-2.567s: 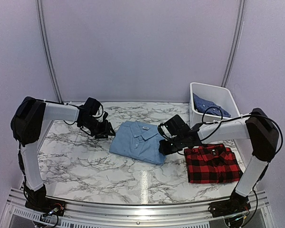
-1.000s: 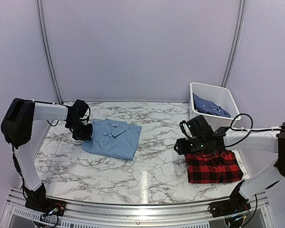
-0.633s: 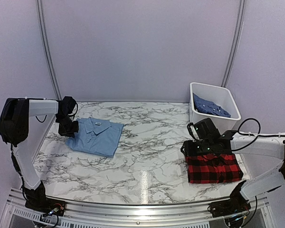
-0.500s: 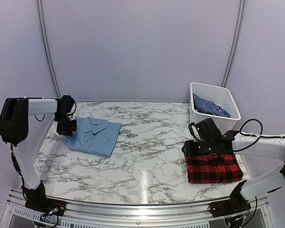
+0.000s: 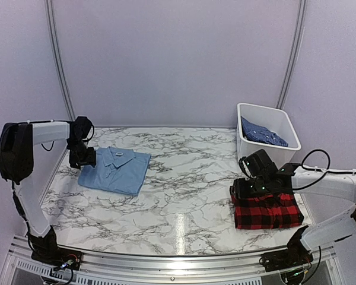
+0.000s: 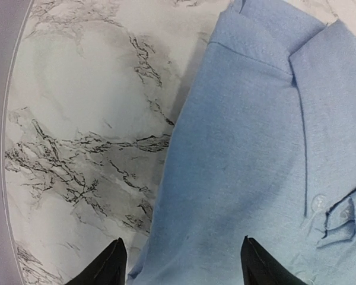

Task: Fold and stack the long sleeve shirts
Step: Move the square-folded shirt to the corner of the board, then move the square-folded shirt to the center of the board.

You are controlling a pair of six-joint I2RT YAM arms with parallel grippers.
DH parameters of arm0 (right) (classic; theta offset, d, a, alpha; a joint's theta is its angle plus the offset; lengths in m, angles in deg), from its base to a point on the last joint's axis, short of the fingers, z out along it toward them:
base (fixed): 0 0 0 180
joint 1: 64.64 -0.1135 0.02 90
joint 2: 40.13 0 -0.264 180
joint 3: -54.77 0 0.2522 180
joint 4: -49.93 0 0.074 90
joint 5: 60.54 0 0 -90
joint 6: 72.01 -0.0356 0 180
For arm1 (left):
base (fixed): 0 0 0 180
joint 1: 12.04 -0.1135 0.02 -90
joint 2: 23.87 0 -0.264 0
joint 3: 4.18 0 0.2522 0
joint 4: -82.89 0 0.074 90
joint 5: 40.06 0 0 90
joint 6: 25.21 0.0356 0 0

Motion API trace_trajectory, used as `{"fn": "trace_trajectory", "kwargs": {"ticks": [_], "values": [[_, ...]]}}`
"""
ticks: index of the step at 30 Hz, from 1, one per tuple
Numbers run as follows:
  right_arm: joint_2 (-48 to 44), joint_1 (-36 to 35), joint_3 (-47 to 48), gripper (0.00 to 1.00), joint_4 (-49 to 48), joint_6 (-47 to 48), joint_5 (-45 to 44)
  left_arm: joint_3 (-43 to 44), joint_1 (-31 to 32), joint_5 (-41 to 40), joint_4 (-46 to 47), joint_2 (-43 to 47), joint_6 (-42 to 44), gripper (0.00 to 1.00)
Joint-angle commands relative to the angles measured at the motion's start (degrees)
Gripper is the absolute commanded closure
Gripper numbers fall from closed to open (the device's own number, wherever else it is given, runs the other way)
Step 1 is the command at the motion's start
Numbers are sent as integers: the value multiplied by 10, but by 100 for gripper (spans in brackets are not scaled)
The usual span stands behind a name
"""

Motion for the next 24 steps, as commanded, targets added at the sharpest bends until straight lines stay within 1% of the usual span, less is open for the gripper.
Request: {"fn": "trace_trajectory", "kwargs": {"ticks": [1,8,11,14,16,24], "values": [[-10,-37,34,42,64,-42,-52,17,7,19,-13,69,-21,30],[14,-117,68,45,167,-149,-138,6,57,73,18,135,-43,14],[36,-140,93,46,214,-187,-166,1,88,88,35,145,-50,8],[66,-165,119,47,238,-214,-177,-3,121,116,50,149,-56,3],[89,-175,132,47,249,-227,-182,-5,133,120,59,151,-61,1],[175,-174,143,53,249,-242,-215,-19,150,153,86,168,-69,1]]}}
